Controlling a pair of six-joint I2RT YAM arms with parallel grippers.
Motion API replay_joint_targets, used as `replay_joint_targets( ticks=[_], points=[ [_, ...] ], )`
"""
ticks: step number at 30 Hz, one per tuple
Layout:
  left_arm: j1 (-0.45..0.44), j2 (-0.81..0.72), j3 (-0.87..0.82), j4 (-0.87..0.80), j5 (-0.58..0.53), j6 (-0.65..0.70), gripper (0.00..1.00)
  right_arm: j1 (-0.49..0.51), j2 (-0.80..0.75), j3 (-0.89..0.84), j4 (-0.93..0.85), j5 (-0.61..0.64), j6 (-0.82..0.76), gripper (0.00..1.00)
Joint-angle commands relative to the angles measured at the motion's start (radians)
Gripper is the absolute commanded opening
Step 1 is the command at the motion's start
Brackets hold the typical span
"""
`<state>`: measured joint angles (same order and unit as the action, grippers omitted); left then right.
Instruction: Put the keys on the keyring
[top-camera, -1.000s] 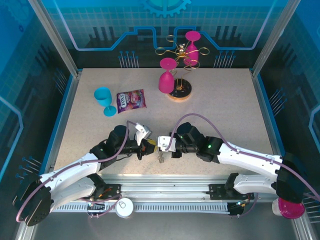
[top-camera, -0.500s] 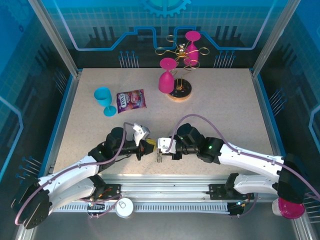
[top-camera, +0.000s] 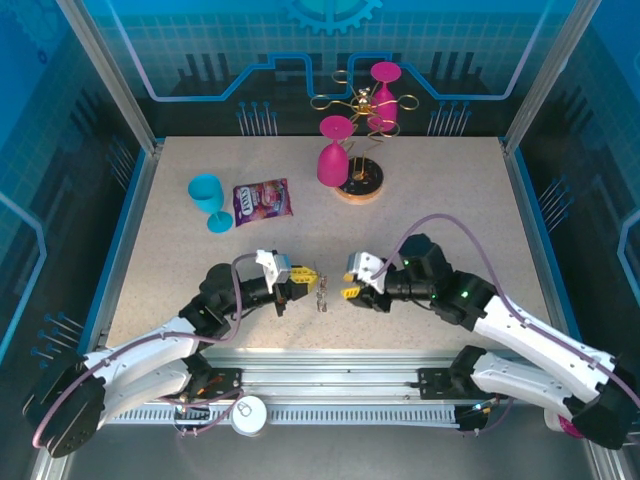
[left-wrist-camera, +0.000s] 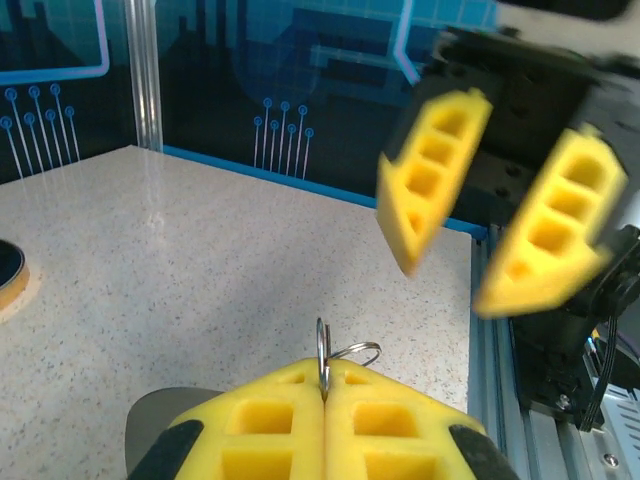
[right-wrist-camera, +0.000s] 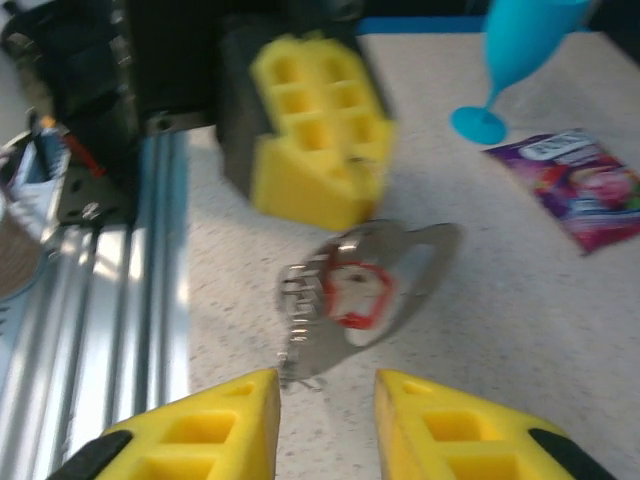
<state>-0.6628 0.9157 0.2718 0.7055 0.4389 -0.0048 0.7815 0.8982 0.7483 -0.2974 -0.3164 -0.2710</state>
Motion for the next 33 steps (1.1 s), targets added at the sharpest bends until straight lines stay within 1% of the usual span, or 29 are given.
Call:
replay_joint_targets(
  ticks=[1,7,12,18,33],
  points=[
    [-0.001,0.008,-0.022,0.131,0.054,0.075,0.00,-0.058,0.010,0.017,0.068,-0.061,0.093,0.28],
    [-0.001,0.010,-0.025,0.145,0.068,0.120,0.00,-0.081,0.115,0.055,0.163,-0.229,0.104,0.24],
    [-0.001,0.018,-0.024,0.148,0.088,0.123,0.00,-0.090,0.164,0.070,0.197,-0.287,0.105,0.20],
    [-0.001,0.018,-0.025,0.152,0.092,0.114,0.00,-0.090,0.190,0.064,0.231,-0.343,0.122,0.20],
    [-0.001,0.037,-0.020,0.176,0.108,0.099,0.00,-0.083,0.233,0.064,0.271,-0.344,0.145,0.16]
  ],
)
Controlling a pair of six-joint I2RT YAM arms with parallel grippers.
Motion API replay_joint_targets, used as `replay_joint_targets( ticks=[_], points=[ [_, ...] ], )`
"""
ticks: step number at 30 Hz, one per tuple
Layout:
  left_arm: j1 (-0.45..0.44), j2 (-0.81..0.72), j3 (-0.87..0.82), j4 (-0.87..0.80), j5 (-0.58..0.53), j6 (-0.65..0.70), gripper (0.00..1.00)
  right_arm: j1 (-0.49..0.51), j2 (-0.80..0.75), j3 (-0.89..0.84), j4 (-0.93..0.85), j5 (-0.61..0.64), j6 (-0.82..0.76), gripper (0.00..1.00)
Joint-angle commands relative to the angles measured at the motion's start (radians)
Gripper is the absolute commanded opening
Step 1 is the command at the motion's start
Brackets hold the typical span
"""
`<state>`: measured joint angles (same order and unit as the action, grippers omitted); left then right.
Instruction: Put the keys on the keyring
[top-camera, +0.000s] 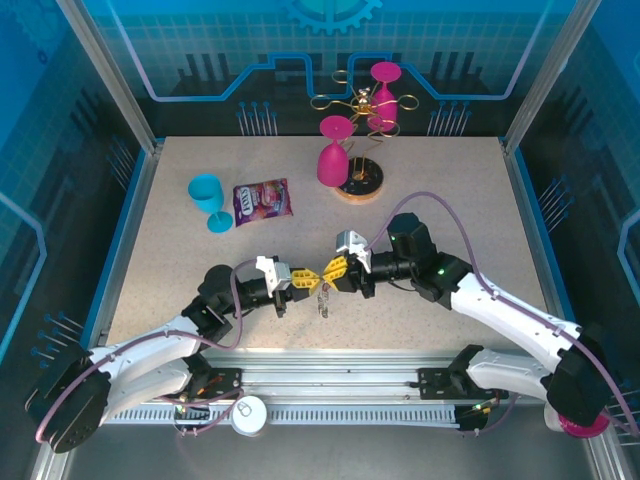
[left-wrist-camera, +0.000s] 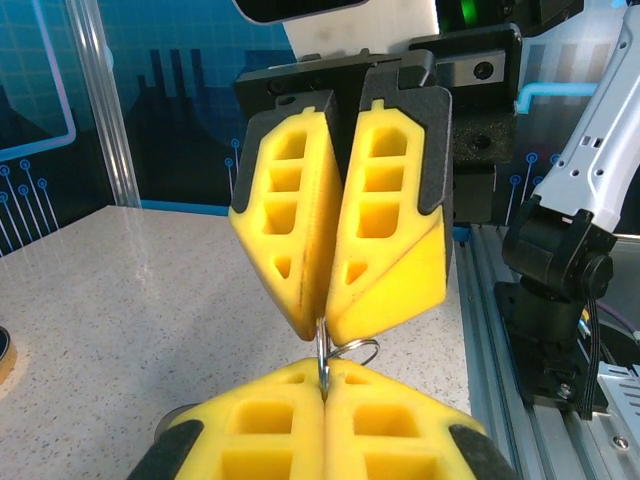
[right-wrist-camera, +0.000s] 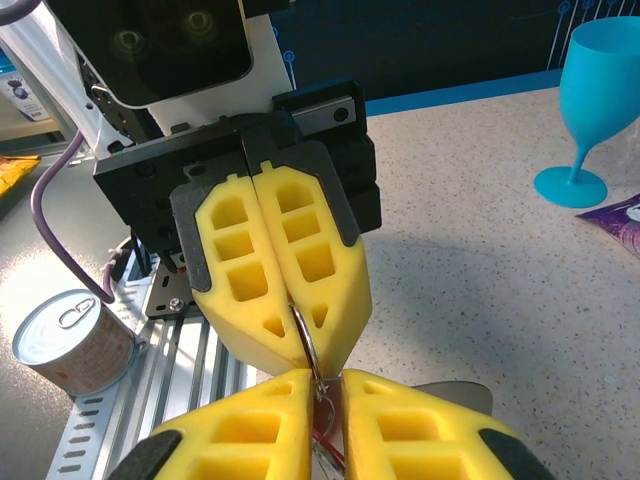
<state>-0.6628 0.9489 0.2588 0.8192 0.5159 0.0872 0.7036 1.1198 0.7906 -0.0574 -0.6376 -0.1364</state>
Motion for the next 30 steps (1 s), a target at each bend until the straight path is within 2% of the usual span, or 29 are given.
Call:
replay_joint_targets(
  ticks=[1,13,14,16,20,26,28,30],
  points=[
    [-0.001,0.005,-0.006,0.067,0.032,0.005,0.00,-0.005,0.014,0.021,0.032,-0.020,0.011,0.15],
    [0.000,0.040,-0.008,0.149,0.039,-0.018,0.00,0.004,0.054,0.014,0.068,-0.065,0.029,0.15],
    [-0.001,0.047,-0.009,0.161,0.037,-0.021,0.00,0.004,0.060,0.012,0.067,-0.074,0.028,0.13],
    [-0.001,0.060,-0.010,0.181,0.033,-0.027,0.00,0.003,0.070,0.016,0.059,-0.097,0.020,0.01],
    [0.000,0.078,-0.016,0.206,0.001,-0.039,0.00,0.001,0.080,0.034,-0.004,-0.105,-0.009,0.00],
    [-0.001,0.045,-0.011,0.044,-0.089,-0.029,0.01,0.001,0.064,0.054,-0.129,-0.025,-0.068,0.00],
    [-0.001,0.032,-0.006,-0.018,-0.108,-0.018,0.09,0.001,0.066,0.065,-0.171,-0.009,-0.084,0.00],
    [-0.002,0.025,-0.001,-0.071,-0.118,-0.006,0.12,0.001,0.071,0.078,-0.201,0.003,-0.092,0.00]
  ],
)
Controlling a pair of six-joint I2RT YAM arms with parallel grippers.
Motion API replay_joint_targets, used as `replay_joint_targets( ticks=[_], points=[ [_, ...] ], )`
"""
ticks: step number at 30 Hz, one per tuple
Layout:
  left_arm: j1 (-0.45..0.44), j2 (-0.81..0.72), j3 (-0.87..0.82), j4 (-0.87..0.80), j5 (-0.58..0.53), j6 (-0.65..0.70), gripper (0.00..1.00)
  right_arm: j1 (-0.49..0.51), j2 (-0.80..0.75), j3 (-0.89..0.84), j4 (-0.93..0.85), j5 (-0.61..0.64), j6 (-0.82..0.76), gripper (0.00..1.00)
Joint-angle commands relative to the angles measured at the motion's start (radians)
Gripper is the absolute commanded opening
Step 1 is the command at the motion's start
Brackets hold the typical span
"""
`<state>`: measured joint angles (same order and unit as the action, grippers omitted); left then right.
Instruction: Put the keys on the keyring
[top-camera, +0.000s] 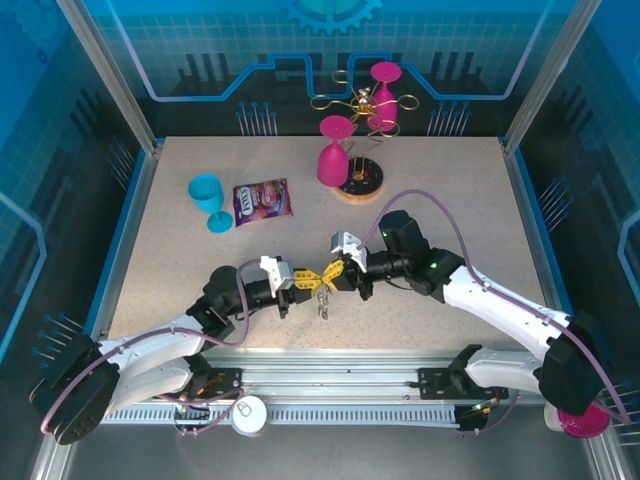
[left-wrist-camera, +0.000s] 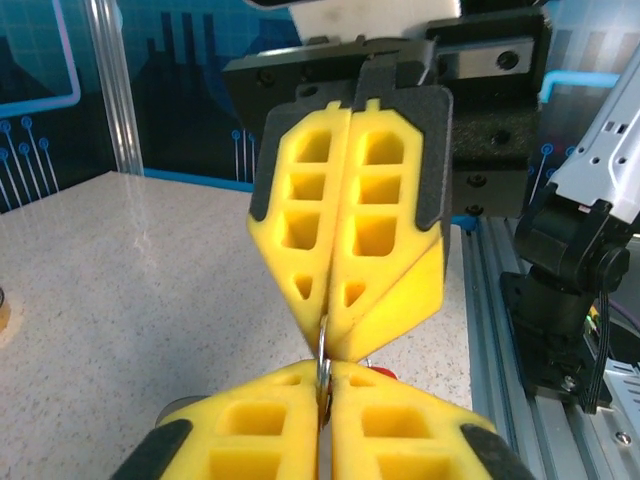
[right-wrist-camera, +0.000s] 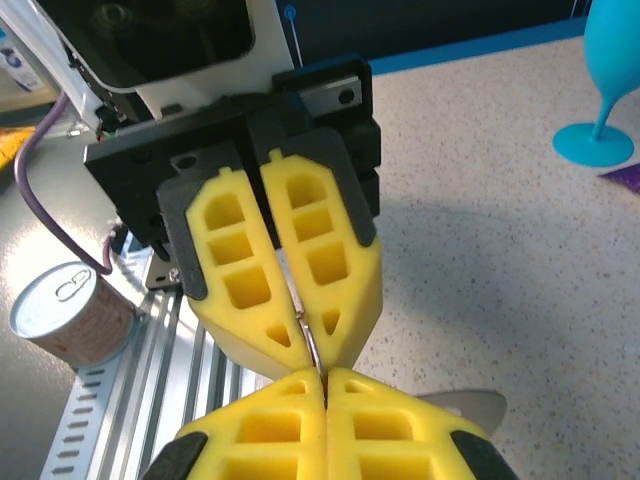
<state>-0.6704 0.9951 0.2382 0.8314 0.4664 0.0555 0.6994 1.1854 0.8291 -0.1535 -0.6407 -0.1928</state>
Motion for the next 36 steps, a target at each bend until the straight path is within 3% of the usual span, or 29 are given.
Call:
replay_joint_targets(
  ticks=[1,8,17,23,36],
  points=[
    [0.004,-0.021,0.022,-0.104,-0.073,0.029,0.14,0.006,0.008,0.040,-0.111,0.009,-0.038,0.00],
    [-0.022,-0.029,0.043,-0.222,-0.109,0.061,0.19,0.026,0.020,0.074,-0.180,0.077,-0.077,0.00],
    [-0.035,-0.030,0.059,-0.255,-0.062,0.085,0.24,0.092,0.071,0.150,-0.304,0.189,-0.165,0.00],
    [-0.040,-0.039,0.065,-0.279,-0.011,0.087,0.24,0.107,0.080,0.169,-0.319,0.235,-0.175,0.00],
    [-0.042,-0.014,0.092,-0.313,-0.010,0.108,0.22,0.158,0.114,0.208,-0.373,0.295,-0.230,0.00]
  ],
)
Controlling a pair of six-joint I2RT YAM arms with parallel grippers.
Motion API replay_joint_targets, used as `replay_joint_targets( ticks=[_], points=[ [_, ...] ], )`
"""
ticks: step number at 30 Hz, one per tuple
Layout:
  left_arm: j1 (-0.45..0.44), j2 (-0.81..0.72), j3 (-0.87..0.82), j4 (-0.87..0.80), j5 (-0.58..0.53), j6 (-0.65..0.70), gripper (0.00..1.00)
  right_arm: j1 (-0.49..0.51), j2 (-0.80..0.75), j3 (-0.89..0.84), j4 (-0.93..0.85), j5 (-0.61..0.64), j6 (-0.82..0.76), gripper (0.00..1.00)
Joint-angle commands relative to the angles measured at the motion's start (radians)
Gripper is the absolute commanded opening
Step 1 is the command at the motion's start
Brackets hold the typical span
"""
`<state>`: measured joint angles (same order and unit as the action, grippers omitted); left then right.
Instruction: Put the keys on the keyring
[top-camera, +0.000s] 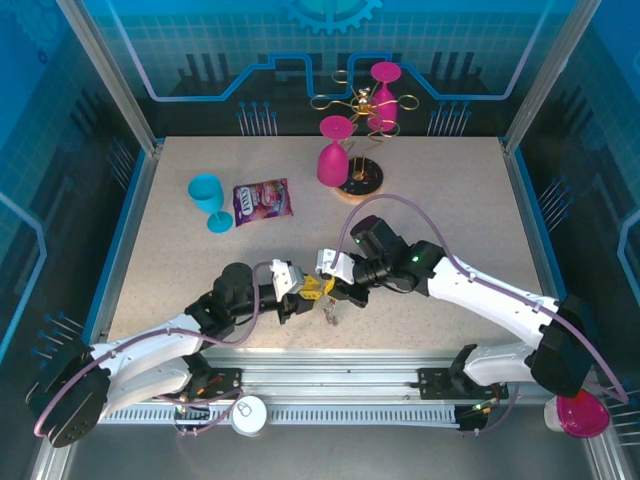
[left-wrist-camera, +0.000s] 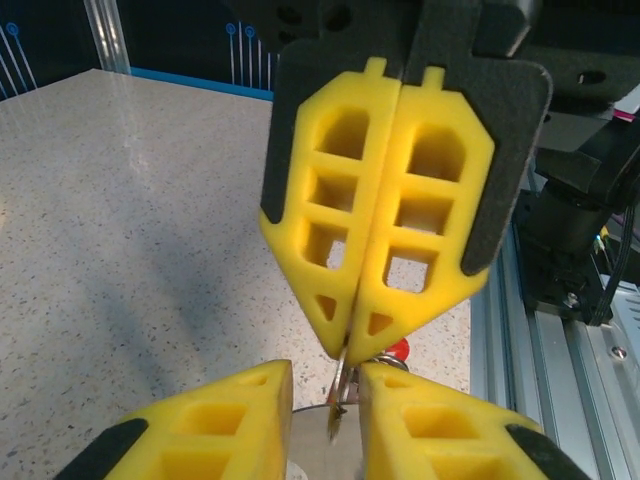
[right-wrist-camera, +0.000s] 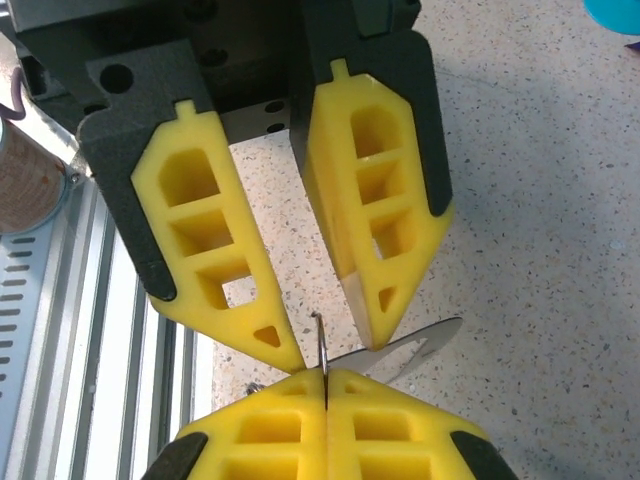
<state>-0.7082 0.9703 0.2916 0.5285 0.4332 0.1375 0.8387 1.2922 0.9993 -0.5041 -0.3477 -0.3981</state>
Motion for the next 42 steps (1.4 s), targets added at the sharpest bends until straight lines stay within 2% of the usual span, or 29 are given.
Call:
replay_joint_targets(
  ticks=[1,8,11,12,14,17,20,25,42],
  points=[
    [-0.004,0.016,0.042,-0.020,0.027,0.032,0.19,0.021,0.009,0.040,-0.022,0.002,-0.027,0.00],
    [-0.011,0.027,0.063,-0.072,0.040,0.058,0.00,0.023,0.022,0.049,-0.021,-0.021,-0.024,0.00],
    [-0.013,0.023,0.050,-0.031,0.031,0.047,0.00,0.008,0.015,0.042,-0.001,-0.047,0.017,0.00],
    [-0.013,0.020,0.043,-0.015,0.024,0.039,0.00,-0.007,0.004,0.034,0.009,-0.059,0.038,0.03],
    [-0.013,0.017,0.022,0.031,0.012,0.019,0.00,-0.047,-0.043,-0.008,0.054,-0.079,0.093,0.29],
    [-0.014,0.012,-0.011,0.111,-0.003,0.000,0.00,-0.104,-0.127,-0.081,0.112,-0.116,0.174,0.39],
    [-0.016,0.016,-0.036,0.176,-0.015,0.002,0.00,-0.139,-0.152,-0.114,0.121,-0.171,0.244,0.39],
    [-0.022,0.045,-0.057,0.259,-0.019,0.002,0.00,-0.142,-0.152,-0.163,0.152,-0.223,0.328,0.36],
    [-0.025,0.041,-0.053,0.257,-0.021,0.013,0.00,-0.150,-0.105,-0.166,0.192,-0.279,0.417,0.23]
  ],
)
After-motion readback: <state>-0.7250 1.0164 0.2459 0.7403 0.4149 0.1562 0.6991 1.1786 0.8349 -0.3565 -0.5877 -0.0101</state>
